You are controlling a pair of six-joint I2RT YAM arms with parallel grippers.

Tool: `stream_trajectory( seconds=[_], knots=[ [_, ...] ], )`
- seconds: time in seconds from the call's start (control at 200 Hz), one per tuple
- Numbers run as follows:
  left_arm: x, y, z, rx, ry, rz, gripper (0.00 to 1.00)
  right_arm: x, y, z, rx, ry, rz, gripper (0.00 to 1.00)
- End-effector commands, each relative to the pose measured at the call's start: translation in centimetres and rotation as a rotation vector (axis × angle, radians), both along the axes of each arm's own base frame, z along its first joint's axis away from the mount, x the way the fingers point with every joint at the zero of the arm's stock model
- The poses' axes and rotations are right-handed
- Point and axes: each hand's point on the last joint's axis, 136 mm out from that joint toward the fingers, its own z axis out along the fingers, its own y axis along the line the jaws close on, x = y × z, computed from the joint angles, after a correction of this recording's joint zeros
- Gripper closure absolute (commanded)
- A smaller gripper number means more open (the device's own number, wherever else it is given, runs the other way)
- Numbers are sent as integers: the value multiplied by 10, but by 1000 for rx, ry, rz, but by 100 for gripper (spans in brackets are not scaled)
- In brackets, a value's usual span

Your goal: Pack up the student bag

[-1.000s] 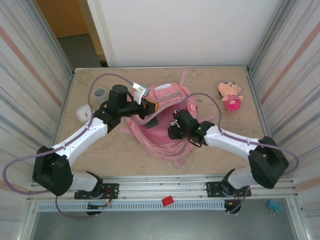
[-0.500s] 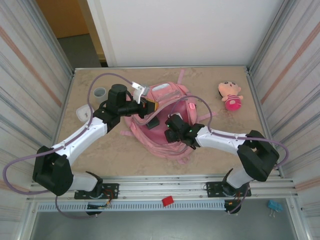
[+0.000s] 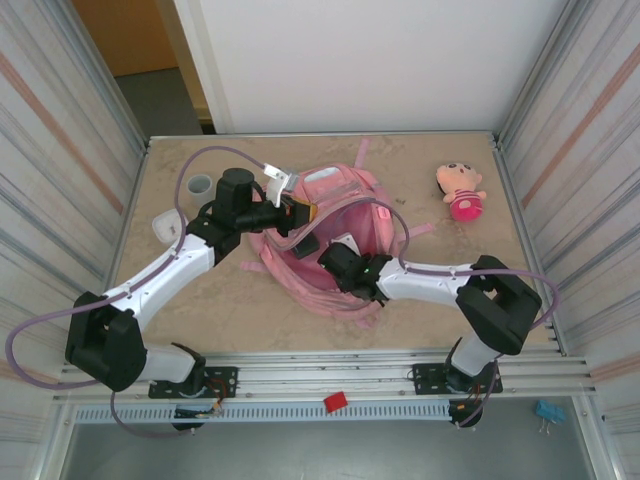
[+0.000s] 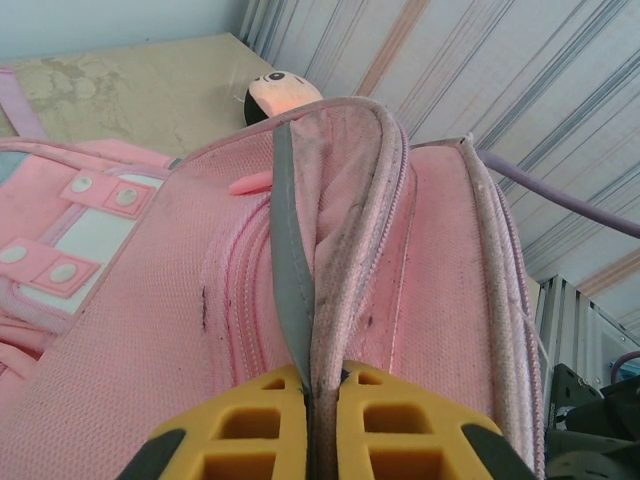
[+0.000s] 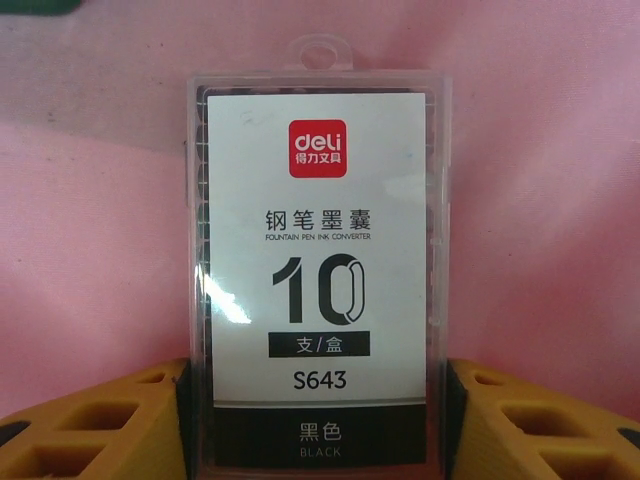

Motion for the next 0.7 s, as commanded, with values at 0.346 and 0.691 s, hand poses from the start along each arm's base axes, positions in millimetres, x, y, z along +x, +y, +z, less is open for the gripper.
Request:
stream_trajectory(
  seconds=[0.346, 0.691],
  knots=[
    [-13, -6, 91, -178, -204, -91, 95, 60, 50, 52, 333, -224, 91, 48],
    [-7, -1, 88, -173, -194, -72, 95, 68, 31, 52, 408, -182, -24, 27]
  ],
)
